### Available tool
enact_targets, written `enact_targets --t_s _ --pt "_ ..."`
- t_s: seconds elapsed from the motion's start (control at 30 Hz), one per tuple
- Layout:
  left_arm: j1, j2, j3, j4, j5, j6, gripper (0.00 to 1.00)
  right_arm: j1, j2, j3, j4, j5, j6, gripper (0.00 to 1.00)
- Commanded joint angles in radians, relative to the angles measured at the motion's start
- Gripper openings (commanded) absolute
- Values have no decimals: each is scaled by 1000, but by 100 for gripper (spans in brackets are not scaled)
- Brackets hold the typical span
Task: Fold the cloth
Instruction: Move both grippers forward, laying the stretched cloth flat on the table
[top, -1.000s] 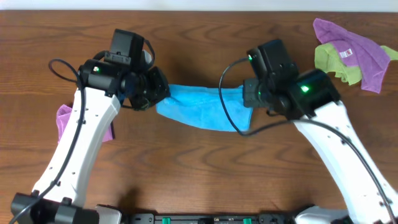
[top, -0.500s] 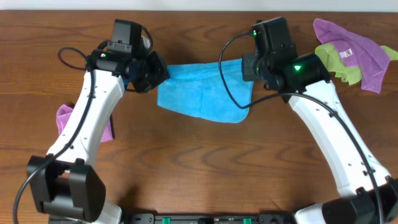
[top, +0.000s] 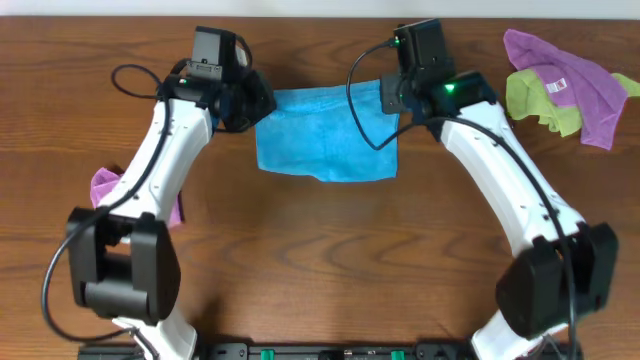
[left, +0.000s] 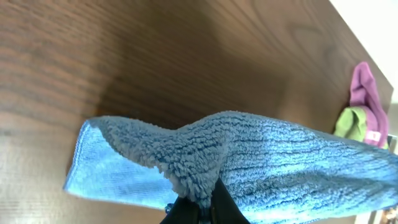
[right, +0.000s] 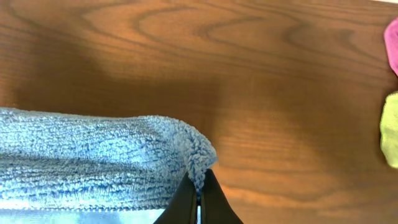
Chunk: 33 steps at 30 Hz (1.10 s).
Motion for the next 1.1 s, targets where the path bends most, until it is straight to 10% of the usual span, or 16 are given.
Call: enact_targets --t_s 0.0,0.3,0.57,1.07 --pt "15 50 24 29 -58 24 6 -20 34 13 31 53 -33 1" --pt "15 146 24 173 -118 29 6 -21 159 12 206 61 -126 1" --pt "15 177 24 308 -210 58 97 -19 227 13 410 192 -135 52" --pt "20 104 24 2 -101 8 95 34 69 13 -175 123 184 59"
